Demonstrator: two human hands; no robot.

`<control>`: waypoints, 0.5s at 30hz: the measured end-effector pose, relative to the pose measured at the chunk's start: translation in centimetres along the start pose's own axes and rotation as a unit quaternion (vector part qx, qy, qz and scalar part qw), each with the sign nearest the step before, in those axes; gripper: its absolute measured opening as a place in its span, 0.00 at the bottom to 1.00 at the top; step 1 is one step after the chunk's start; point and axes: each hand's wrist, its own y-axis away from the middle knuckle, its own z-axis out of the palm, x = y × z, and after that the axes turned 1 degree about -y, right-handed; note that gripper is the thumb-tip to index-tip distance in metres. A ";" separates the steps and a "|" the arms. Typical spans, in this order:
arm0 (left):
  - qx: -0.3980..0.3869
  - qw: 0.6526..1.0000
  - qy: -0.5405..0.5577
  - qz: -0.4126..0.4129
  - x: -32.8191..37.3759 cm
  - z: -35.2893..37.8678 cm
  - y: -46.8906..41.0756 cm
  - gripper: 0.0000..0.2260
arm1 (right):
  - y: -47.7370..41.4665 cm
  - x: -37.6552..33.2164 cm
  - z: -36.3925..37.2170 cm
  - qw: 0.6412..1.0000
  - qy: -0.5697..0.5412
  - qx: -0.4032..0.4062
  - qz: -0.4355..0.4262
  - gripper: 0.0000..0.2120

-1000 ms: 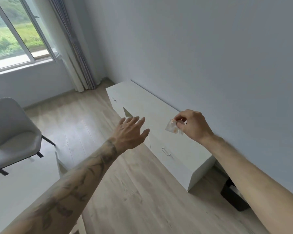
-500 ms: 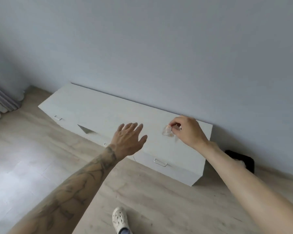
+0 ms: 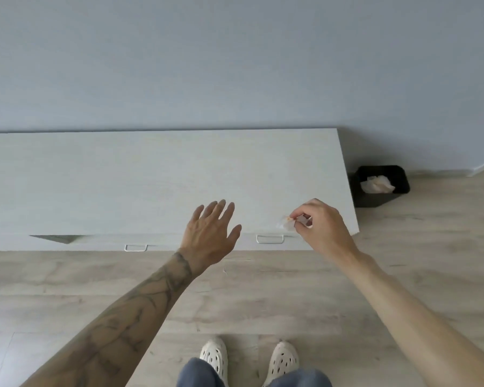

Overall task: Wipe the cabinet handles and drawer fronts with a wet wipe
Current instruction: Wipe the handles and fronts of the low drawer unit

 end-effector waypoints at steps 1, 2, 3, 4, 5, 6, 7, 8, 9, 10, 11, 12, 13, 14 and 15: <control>0.000 1.000 -0.002 0.007 -0.6 2.7 -0.9 0.29 | -0.1 1.5 2.0 1.000 -0.002 0.008 0.006 0.08; 0.006 1.000 -0.002 0.012 -1.1 5.5 -1.8 0.29 | -0.2 3.2 3.9 1.000 -0.005 0.017 0.011 0.08; 0.013 1.000 0.000 0.012 -1.6 8.3 -2.7 0.29 | -0.2 4.8 5.9 0.999 -0.008 0.026 0.017 0.08; 0.021 1.000 0.005 0.011 -1.9 10.9 -3.6 0.29 | -0.2 6.6 7.7 0.999 -0.010 0.034 0.022 0.08; 0.030 0.999 0.013 0.010 -2.2 13.5 -4.4 0.29 | -0.3 8.3 9.5 0.999 -0.010 0.041 0.024 0.08; 0.042 0.999 0.022 0.011 -2.3 16.0 -5.1 0.29 | -0.4 10.0 11.2 0.998 -0.011 0.047 0.025 0.08; 0.061 0.998 0.031 0.014 -2.4 18.4 -5.8 0.28 | -0.5 11.6 12.9 0.998 -0.015 0.056 0.025 0.08; 0.086 0.995 0.039 0.019 -2.5 20.6 -6.4 0.28 | -0.7 13.2 14.4 0.997 -0.019 0.067 0.020 0.08; 0.118 0.992 0.043 0.027 -2.6 22.7 -7.0 0.26 | -1.0 14.6 15.9 0.996 -0.021 0.082 0.010 0.09; 0.153 0.987 0.043 0.038 -2.7 24.6 -7.6 0.25 | -1.3 15.9 17.3 0.995 -0.020 0.101 -0.006 0.10; 0.186 0.980 0.041 0.048 -2.8 26.4 -8.2 0.24 | -1.7 17.1 18.6 0.992 -0.016 0.124 -0.025 0.10; 0.218 0.973 0.040 0.056 -2.8 27.9 -8.9 0.25 | -2.0 18.2 19.8 0.988 -0.012 0.148 -0.046 0.11; 0.250 0.965 0.040 0.062 -2.9 29.4 -9.5 0.25 | -2.4 19.2 21.1 0.983 -0.012 0.171 -0.064 0.11; 0.283 0.956 0.040 0.065 -3.0 30.7 -10.0 0.25 | -2.7 20.2 22.2 0.978 -0.016 0.192 -0.081 0.11; 0.316 0.946 0.038 0.064 -3.0 31.8 -10.5 0.24 | -2.9 21.0 23.4 0.972 -0.021 0.211 -0.097 0.11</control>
